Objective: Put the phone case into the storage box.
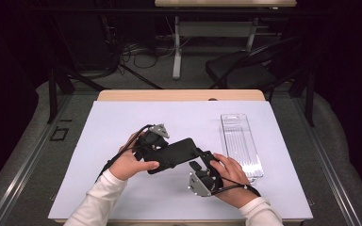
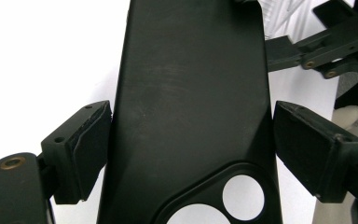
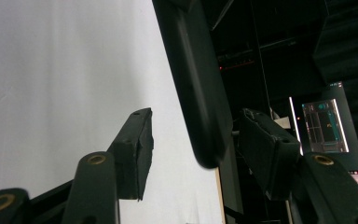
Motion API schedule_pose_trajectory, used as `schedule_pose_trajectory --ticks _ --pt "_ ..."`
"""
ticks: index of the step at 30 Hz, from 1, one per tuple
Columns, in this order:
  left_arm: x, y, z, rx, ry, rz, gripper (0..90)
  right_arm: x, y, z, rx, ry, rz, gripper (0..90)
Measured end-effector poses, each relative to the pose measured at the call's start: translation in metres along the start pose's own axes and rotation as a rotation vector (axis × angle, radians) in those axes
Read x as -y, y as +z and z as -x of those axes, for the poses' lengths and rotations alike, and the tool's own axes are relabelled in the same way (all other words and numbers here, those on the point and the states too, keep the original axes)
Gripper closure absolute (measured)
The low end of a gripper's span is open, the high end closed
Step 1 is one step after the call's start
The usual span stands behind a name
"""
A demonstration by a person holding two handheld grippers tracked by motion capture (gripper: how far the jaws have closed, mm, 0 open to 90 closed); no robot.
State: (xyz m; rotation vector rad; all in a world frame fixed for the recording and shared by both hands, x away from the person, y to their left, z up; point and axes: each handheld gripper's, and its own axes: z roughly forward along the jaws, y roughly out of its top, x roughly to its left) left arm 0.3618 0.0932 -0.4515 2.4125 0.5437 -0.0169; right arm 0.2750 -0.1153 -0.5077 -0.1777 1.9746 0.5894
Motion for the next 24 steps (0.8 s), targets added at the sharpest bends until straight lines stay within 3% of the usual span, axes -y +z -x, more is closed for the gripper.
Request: schedule_pose_trajectory --ticks 4,8,10,11,16,24 --pt "-0.003 0.002 0.006 -0.004 0.016 -0.007 14.2 -0.001 0.002 -0.002 0.008 -0.016 0.012 47.0" --pt "-0.005 0.004 0.012 0.023 0.03 -0.009 14.2 -0.003 0.002 -0.003 0.021 -0.056 -0.004 49.1" --pt "-0.006 0.005 0.014 0.025 0.04 -0.015 14.2 -0.003 0.003 -0.005 0.029 -0.066 0.012 50.1" --pt "-0.006 0.006 0.015 0.028 0.038 -0.015 14.2 -0.004 0.002 -0.004 0.029 -0.095 0.004 50.6" --pt "-0.007 0.008 0.018 0.029 0.042 -0.023 14.2 -0.003 0.004 -0.006 0.039 -0.131 0.006 53.2" --pt "-0.008 0.008 0.019 0.047 0.039 -0.017 14.2 -0.004 0.007 -0.009 0.053 -0.166 0.011 56.5"
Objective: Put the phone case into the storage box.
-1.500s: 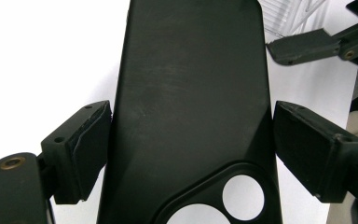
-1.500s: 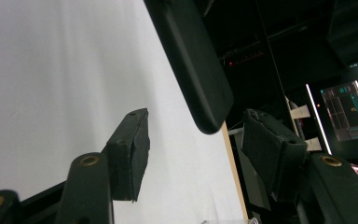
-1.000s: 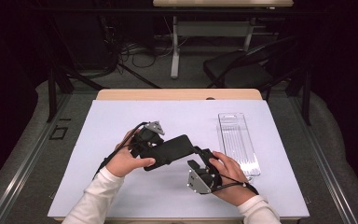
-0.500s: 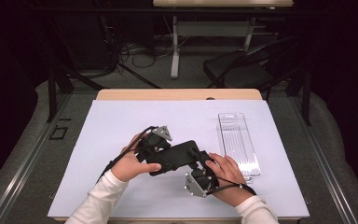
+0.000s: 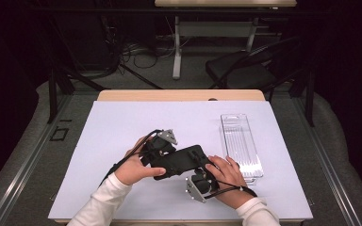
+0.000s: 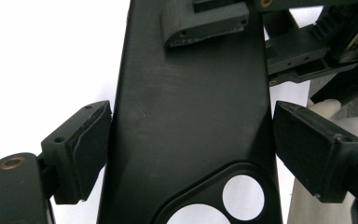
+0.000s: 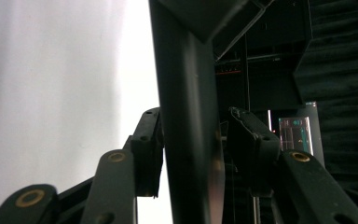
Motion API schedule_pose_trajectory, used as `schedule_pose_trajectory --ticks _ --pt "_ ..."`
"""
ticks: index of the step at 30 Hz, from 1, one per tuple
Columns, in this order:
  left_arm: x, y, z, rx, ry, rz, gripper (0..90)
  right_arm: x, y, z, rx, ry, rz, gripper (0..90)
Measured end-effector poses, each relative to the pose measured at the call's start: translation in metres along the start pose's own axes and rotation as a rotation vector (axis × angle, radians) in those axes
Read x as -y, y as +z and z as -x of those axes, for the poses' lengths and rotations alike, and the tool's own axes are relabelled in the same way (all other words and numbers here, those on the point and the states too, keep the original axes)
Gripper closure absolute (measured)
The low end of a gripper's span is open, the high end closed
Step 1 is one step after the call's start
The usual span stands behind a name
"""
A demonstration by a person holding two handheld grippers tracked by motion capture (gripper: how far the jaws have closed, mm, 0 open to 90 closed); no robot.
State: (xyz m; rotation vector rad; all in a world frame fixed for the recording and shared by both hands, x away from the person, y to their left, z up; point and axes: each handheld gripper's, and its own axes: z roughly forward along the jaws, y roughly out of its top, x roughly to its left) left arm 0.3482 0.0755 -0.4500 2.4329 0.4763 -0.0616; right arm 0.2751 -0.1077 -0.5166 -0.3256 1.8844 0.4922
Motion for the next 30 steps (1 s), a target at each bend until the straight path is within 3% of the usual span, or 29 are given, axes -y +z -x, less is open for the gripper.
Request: schedule_pose_trajectory --ticks 30 --pt "0.0012 0.0004 -0.0027 0.05 -0.034 0.014 14.2 -0.0022 0.0048 -0.0069 0.052 -0.088 -0.015 67.2"
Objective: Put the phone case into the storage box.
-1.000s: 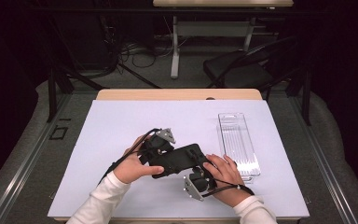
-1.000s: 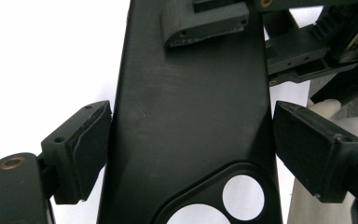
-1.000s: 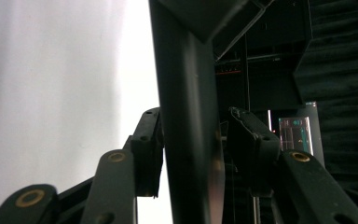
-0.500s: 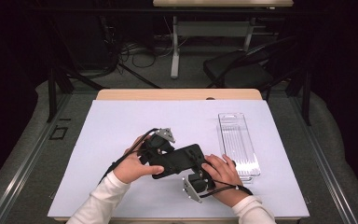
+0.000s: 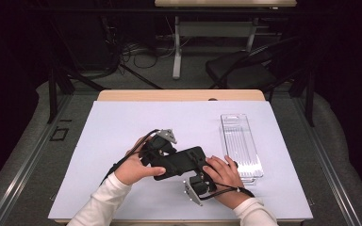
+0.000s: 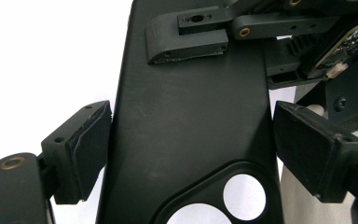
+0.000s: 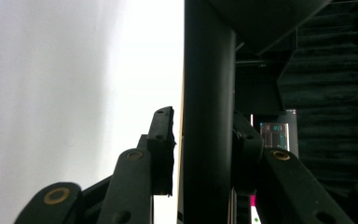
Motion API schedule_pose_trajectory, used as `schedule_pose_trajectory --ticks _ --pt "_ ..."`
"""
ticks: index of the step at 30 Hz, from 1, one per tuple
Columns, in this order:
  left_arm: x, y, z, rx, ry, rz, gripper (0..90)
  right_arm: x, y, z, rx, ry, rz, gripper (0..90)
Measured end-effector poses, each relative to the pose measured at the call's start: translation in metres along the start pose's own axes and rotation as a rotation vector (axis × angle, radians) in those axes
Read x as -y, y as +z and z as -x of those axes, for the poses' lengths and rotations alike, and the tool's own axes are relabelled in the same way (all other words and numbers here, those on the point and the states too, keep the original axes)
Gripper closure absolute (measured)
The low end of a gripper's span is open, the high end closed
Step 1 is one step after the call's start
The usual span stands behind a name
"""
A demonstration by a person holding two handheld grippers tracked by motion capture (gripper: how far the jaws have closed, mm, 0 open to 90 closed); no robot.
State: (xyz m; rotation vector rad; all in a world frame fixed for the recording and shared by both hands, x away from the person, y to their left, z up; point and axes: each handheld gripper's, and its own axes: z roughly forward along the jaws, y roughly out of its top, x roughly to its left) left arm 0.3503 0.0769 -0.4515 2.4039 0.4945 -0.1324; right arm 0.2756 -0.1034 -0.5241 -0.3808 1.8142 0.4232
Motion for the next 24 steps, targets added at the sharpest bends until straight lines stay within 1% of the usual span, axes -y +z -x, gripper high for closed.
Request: schedule_pose_trajectory --ticks 6,13,17,19,20,22,24 --pt "0.0005 0.0016 -0.0015 0.005 -0.011 -0.005 14.2 -0.0006 -0.0007 0.0008 0.018 -0.022 0.006 71.5" --pt "0.001 0.0027 -0.0018 0.009 -0.025 -0.001 14.2 -0.0001 -0.0014 0.0007 0.028 -0.022 0.006 76.4" --pt "0.0011 0.0033 -0.002 0.019 -0.029 0.0 14.2 -0.0003 -0.0012 -0.0006 0.031 -0.02 0.008 79.9" --pt "0.0011 0.0031 -0.0021 0.021 -0.031 0.001 14.2 -0.0002 -0.0017 -0.0004 0.033 -0.034 0.007 81.6" --pt "0.0012 0.003 -0.0023 0.026 -0.032 0.0 14.2 -0.0003 -0.0016 -0.0011 0.038 -0.025 0.01 82.1" --pt "0.0012 0.003 -0.0025 0.025 -0.035 0.001 14.2 -0.0001 -0.0022 -0.0003 0.04 -0.04 0.004 82.8" --pt "0.0015 0.0033 -0.0031 0.031 -0.037 0.0 14.1 -0.0001 -0.0021 -0.0004 0.04 -0.041 0.005 83.2"
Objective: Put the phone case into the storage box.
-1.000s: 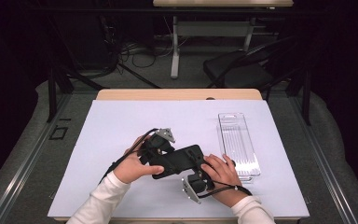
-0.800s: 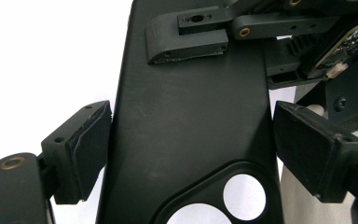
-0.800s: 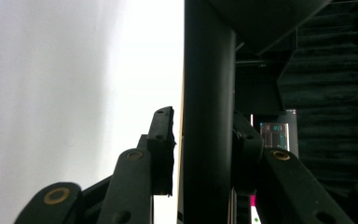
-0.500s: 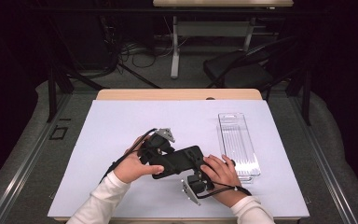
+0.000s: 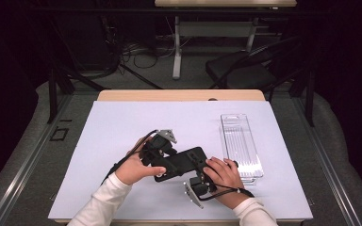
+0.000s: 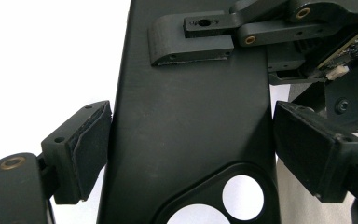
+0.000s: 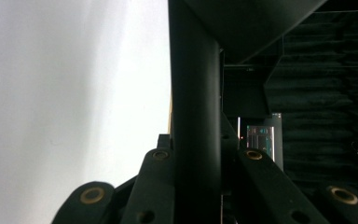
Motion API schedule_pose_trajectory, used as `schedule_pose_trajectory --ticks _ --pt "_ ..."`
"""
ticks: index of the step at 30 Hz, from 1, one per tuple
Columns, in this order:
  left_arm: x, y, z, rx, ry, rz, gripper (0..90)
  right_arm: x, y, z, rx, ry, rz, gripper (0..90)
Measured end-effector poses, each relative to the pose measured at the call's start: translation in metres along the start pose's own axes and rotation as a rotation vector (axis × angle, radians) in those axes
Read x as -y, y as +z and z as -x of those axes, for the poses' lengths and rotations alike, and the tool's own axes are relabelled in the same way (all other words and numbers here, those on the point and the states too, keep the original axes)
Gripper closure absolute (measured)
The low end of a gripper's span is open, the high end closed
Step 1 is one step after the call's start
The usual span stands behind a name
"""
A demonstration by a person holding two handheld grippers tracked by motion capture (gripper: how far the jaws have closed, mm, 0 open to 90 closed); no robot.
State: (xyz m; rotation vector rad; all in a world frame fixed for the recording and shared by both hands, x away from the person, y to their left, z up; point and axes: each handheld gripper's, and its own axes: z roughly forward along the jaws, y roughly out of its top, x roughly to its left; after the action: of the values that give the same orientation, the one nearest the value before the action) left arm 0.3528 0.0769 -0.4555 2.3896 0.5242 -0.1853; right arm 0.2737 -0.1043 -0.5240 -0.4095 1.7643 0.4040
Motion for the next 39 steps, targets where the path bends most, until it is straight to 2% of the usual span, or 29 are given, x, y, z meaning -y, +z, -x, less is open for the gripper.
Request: schedule_pose_trajectory --ticks 9,20,29,39 --pt "0.0008 0.0011 -0.0017 0.02 -0.018 0.009 13.9 0.0003 -0.0003 -0.0005 0.019 -0.013 0.007 85.8" --pt "0.0008 0.0017 -0.0019 0.024 -0.027 0.009 13.6 0.0005 -0.0009 -0.0016 0.025 -0.017 0.009 86.3" --pt "0.0008 0.001 -0.0012 0.023 -0.018 0.013 13.1 0.0003 -0.0013 -0.0019 0.031 -0.029 0.008 86.7" --pt "0.0012 0.0006 -0.0016 0.022 -0.011 0.019 12.7 0.0016 -0.0009 -0.0025 0.028 -0.016 0.013 86.9"
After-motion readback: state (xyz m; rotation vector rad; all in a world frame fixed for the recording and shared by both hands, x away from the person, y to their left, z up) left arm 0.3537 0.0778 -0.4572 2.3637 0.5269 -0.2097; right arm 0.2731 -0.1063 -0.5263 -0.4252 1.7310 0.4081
